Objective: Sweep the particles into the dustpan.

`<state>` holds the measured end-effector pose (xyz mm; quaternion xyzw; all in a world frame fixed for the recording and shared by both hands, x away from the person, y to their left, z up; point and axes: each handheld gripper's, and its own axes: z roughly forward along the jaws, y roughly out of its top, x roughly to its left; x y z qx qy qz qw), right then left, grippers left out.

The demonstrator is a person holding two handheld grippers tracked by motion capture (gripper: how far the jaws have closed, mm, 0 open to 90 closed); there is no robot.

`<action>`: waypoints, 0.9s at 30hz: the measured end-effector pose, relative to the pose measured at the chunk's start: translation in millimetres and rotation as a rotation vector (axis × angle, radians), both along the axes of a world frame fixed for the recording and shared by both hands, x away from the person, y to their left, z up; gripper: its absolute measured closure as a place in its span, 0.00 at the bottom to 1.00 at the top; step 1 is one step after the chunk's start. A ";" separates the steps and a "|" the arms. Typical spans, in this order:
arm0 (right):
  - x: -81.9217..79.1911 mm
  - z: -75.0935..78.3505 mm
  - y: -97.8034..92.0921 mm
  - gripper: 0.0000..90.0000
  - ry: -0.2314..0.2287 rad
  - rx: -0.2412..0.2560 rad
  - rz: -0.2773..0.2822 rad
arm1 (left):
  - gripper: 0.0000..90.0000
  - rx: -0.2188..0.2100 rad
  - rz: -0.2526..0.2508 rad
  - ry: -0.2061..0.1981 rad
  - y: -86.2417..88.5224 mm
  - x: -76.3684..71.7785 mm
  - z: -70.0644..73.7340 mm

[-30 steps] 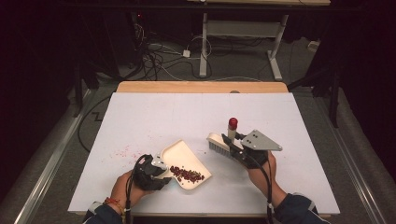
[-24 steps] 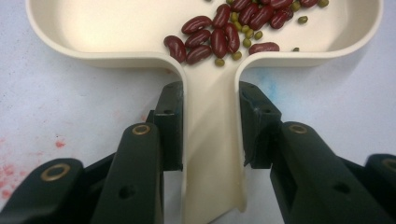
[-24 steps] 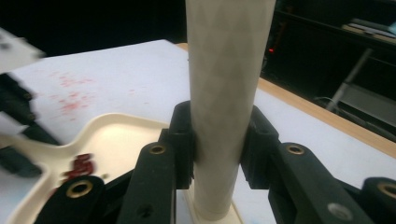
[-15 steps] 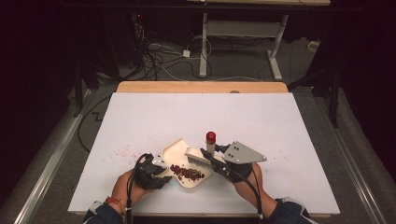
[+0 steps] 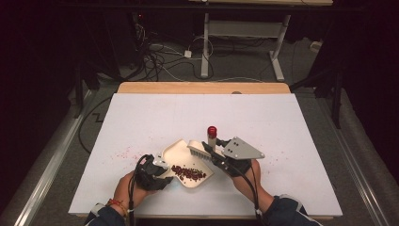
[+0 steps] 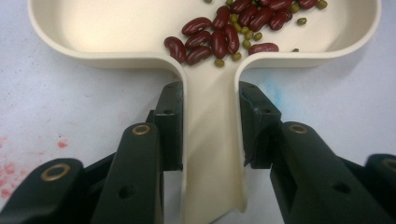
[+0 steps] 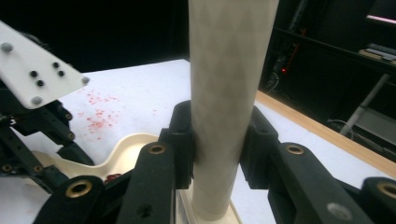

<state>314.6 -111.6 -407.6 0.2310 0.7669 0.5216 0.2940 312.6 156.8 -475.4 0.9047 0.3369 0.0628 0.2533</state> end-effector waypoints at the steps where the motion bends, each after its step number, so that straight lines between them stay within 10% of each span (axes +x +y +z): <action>1: -0.3 -1.8 3.8 0.78 0.004 -0.001 0.006 | 0.71 -0.002 0.006 0.002 -0.6 0.3 -0.2; 13: -17.7 -5.3 30.7 0.78 0.045 -0.025 0.109 | 0.71 -0.017 0.046 -0.013 -4.9 2.6 -1.6; 27: -11.0 6.2 17.2 0.78 0.033 0.013 0.082 | 0.71 -0.024 0.053 -0.022 -3.7 4.2 -2.0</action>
